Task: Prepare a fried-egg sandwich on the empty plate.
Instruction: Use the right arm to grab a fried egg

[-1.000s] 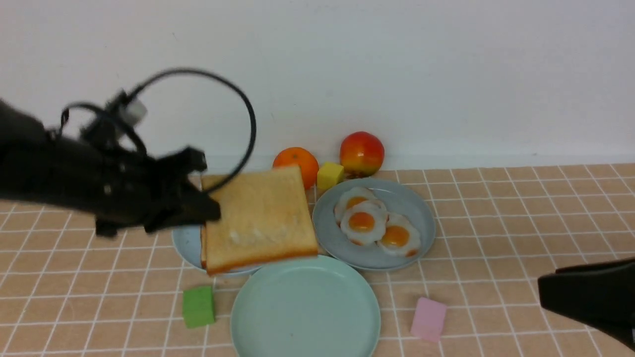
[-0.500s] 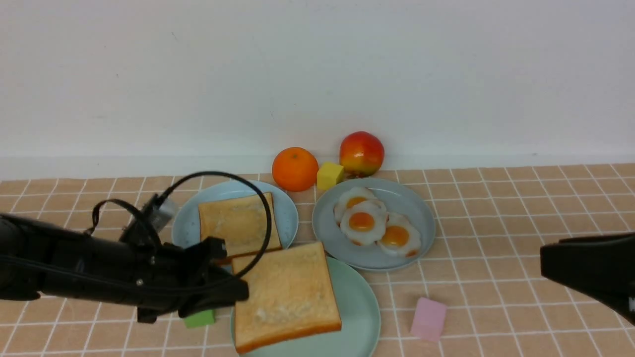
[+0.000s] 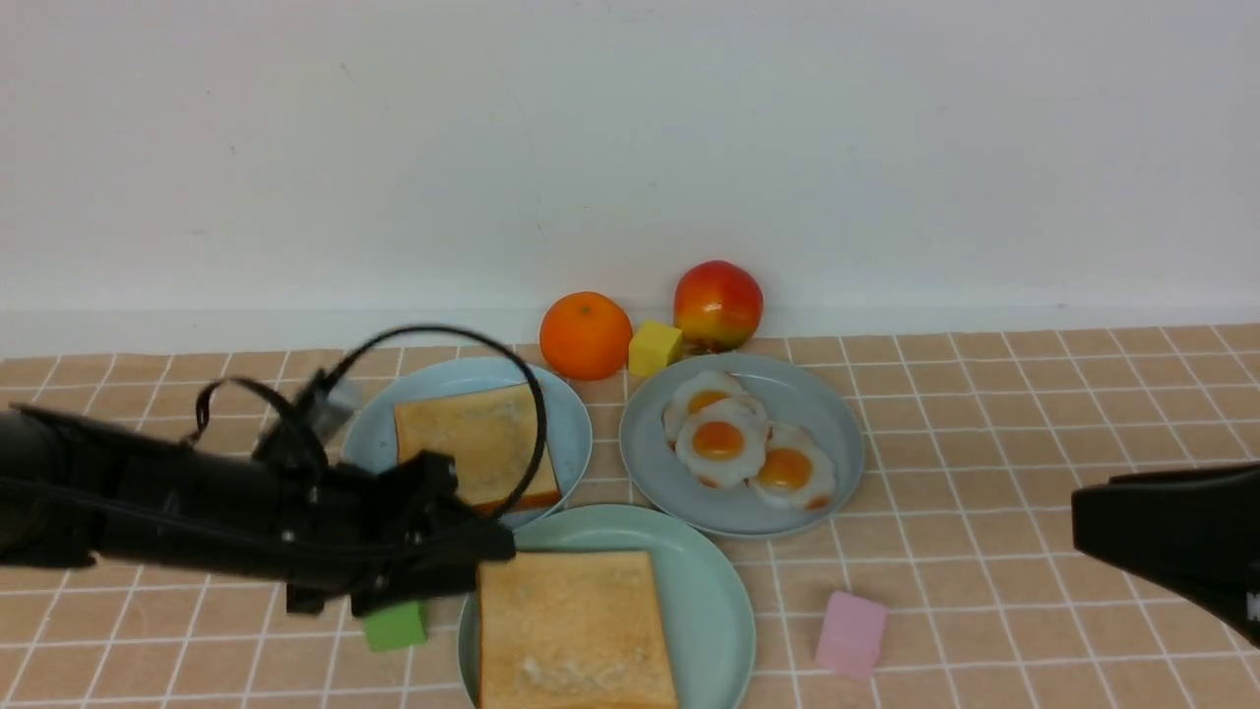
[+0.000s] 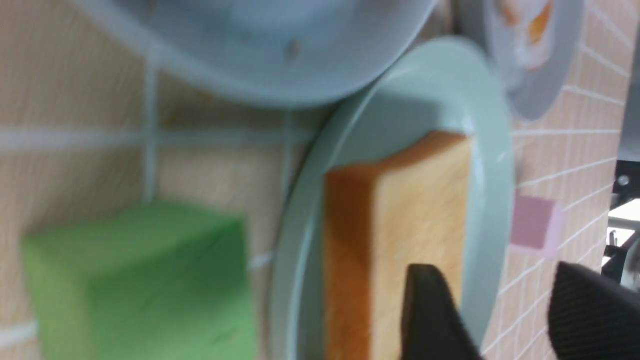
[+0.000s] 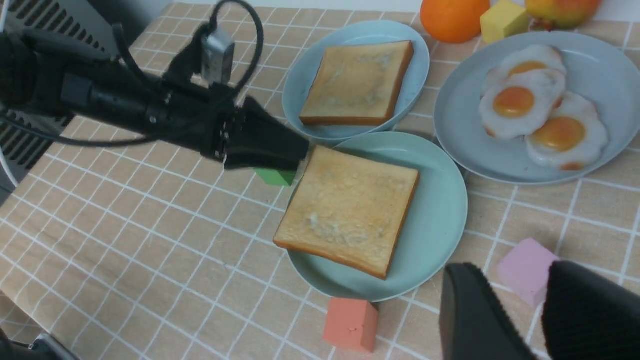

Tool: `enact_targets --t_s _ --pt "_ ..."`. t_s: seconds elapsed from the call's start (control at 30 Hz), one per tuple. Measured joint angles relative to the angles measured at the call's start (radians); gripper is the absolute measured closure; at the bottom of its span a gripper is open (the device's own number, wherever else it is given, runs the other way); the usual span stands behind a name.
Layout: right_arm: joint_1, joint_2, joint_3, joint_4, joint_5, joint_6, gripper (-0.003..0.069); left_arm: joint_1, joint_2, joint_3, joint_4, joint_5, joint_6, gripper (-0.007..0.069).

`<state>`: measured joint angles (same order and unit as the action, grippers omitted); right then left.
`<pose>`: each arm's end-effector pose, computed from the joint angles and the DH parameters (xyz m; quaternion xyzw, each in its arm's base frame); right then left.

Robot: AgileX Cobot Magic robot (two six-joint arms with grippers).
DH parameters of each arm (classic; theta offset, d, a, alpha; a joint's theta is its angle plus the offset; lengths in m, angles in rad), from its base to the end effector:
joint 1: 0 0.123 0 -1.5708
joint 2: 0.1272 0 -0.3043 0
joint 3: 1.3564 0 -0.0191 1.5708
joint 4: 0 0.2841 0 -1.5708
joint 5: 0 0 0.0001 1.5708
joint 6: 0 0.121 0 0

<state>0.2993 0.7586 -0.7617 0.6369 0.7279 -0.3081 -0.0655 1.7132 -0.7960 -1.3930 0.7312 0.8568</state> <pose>0.1621 0.1002 0.3469 -0.1439 0.8438 0.2893 0.4285 0.3311 -0.1015 0.1435 -0.0845 0.8985 -0.3960 0.1694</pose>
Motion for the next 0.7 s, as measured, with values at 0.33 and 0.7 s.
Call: enact_targets --t_s 0.33,0.7 --pt "0.000 0.226 -0.156 -0.210 0.133 0.137 0.0408 0.153 -0.164 -0.345 0.347 0.197 -0.280 0.0168" --pt "0.000 0.653 -0.362 -0.223 0.103 0.222 0.0372 -0.081 -0.482 -0.234 0.608 0.225 -0.421 0.0448"
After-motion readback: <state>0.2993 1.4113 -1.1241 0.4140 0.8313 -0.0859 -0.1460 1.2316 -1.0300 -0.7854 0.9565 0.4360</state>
